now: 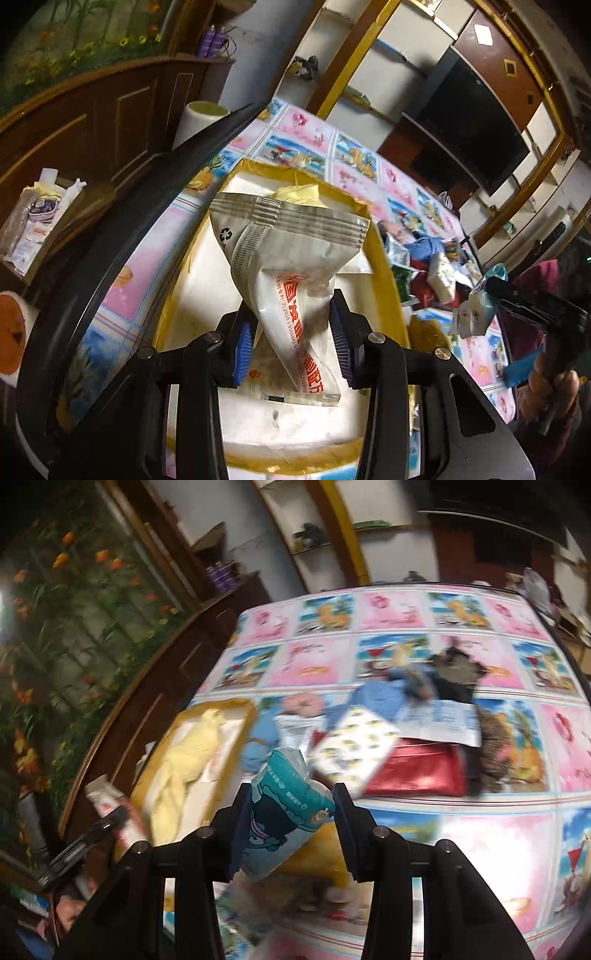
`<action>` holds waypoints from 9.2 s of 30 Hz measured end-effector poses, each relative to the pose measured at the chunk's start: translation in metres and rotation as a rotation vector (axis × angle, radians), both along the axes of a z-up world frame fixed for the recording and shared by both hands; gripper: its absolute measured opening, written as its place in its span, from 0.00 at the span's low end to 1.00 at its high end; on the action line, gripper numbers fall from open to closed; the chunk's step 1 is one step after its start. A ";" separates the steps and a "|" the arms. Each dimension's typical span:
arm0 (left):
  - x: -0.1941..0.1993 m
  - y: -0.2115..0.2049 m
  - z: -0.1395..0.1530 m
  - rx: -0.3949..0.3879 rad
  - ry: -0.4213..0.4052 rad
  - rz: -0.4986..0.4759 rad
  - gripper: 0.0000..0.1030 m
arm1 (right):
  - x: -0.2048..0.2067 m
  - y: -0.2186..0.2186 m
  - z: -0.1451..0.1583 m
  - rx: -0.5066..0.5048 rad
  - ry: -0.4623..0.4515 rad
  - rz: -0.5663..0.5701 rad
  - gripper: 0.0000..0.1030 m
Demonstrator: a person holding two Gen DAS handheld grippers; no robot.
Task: Organize soft objects
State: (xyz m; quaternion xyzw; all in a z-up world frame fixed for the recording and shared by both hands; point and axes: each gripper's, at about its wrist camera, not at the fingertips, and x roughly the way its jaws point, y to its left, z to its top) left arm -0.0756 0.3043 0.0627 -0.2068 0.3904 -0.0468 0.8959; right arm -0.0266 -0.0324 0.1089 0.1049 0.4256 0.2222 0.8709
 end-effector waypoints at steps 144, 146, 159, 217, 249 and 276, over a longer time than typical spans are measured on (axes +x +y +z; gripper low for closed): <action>-0.022 -0.136 0.011 0.146 -0.069 -0.194 0.28 | -0.005 -0.119 -0.049 0.049 0.054 -0.112 0.38; -0.023 -0.119 0.004 0.138 -0.052 -0.157 0.28 | -0.006 -0.097 -0.046 0.034 0.051 -0.074 0.38; -0.019 -0.027 -0.027 0.119 0.051 0.068 0.28 | -0.009 0.059 -0.032 -0.006 0.024 0.221 0.37; -0.055 -0.174 0.012 0.230 -0.093 -0.324 0.52 | -0.054 -0.020 -0.070 -0.257 0.000 0.131 0.59; 0.015 -0.238 -0.054 0.153 0.046 -0.578 0.31 | 0.025 -0.067 -0.042 0.006 0.061 -0.020 0.59; 0.019 -0.204 -0.055 -0.078 0.049 -0.531 0.19 | 0.066 -0.005 -0.037 -0.172 0.095 -0.045 0.32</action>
